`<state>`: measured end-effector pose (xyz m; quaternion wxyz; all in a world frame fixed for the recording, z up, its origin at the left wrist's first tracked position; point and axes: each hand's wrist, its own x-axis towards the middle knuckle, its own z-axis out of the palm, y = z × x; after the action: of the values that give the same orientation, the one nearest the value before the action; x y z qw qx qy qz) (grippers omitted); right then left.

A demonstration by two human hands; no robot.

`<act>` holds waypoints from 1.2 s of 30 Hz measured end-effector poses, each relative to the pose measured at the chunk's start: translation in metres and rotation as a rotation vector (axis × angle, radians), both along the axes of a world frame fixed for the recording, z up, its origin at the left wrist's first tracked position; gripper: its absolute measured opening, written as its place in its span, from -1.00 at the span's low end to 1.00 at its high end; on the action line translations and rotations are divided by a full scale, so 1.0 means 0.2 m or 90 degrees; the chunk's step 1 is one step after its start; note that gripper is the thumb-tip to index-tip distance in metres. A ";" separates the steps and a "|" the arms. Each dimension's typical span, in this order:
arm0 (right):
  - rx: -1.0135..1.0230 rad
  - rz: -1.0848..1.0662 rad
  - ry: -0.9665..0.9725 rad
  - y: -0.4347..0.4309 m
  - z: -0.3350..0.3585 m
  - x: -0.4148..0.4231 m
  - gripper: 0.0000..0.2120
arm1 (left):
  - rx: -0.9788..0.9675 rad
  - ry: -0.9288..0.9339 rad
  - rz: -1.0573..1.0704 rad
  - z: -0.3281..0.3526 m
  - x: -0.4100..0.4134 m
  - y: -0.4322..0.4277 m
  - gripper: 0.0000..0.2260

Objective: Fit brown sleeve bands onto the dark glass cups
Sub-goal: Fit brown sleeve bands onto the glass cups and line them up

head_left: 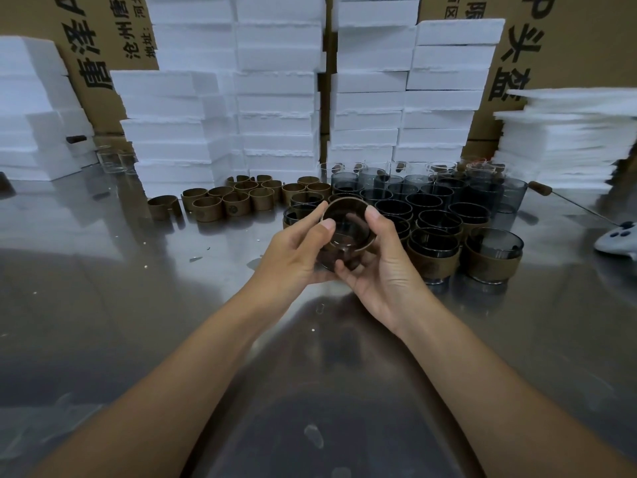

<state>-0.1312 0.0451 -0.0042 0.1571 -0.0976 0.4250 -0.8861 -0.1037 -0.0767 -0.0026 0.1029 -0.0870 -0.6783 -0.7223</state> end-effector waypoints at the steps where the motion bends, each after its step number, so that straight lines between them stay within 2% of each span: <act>1: 0.004 -0.001 0.007 0.00 0.00 0.00 -0.68 | -0.002 0.007 0.002 0.00 0.00 0.00 -0.64; 7: 0.042 -0.012 0.030 0.02 -0.01 -0.01 -0.71 | -0.030 0.034 0.028 -0.01 -0.01 0.00 -0.76; 11: 0.063 -0.035 0.026 0.02 -0.01 -0.02 -0.67 | -0.028 0.038 0.035 -0.02 -0.01 0.00 -0.75; 17: 0.082 -0.056 0.004 0.02 -0.02 -0.03 -0.79 | 0.024 0.019 0.045 -0.02 -0.02 0.00 -0.71; 21: 0.081 -0.054 0.003 0.01 -0.01 -0.03 -0.72 | 0.065 0.012 0.053 -0.02 -0.02 -0.01 -0.81; 24: 0.063 -0.057 -0.008 0.00 -0.01 -0.03 -0.72 | 0.098 -0.026 0.072 -0.02 -0.03 -0.01 -0.64; 28: 0.072 -0.041 -0.013 -0.01 -0.02 -0.03 -0.47 | 0.108 -0.050 0.052 -0.03 -0.03 -0.03 -0.38; 30: 0.092 -0.034 -0.013 0.00 -0.02 -0.03 -0.50 | 0.134 -0.054 0.011 -0.03 -0.03 -0.05 -0.32; 32: 0.109 -0.036 -0.020 0.01 -0.03 -0.03 -0.56 | 0.145 -0.054 -0.028 -0.03 -0.03 -0.06 -0.38; 35: 0.125 -0.041 -0.034 0.00 -0.02 -0.03 -0.61 | 0.119 -0.028 -0.066 -0.06 -0.05 -0.09 -0.66; 36: 0.127 -0.040 -0.039 0.00 -0.02 -0.03 -0.62 | 0.119 -0.023 -0.068 -0.06 -0.06 -0.10 -0.70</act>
<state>-0.1372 0.0450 -0.0073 0.1509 -0.0408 0.5092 -0.8463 -0.1151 -0.0958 -0.0150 0.0598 -0.1001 -0.6043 -0.7882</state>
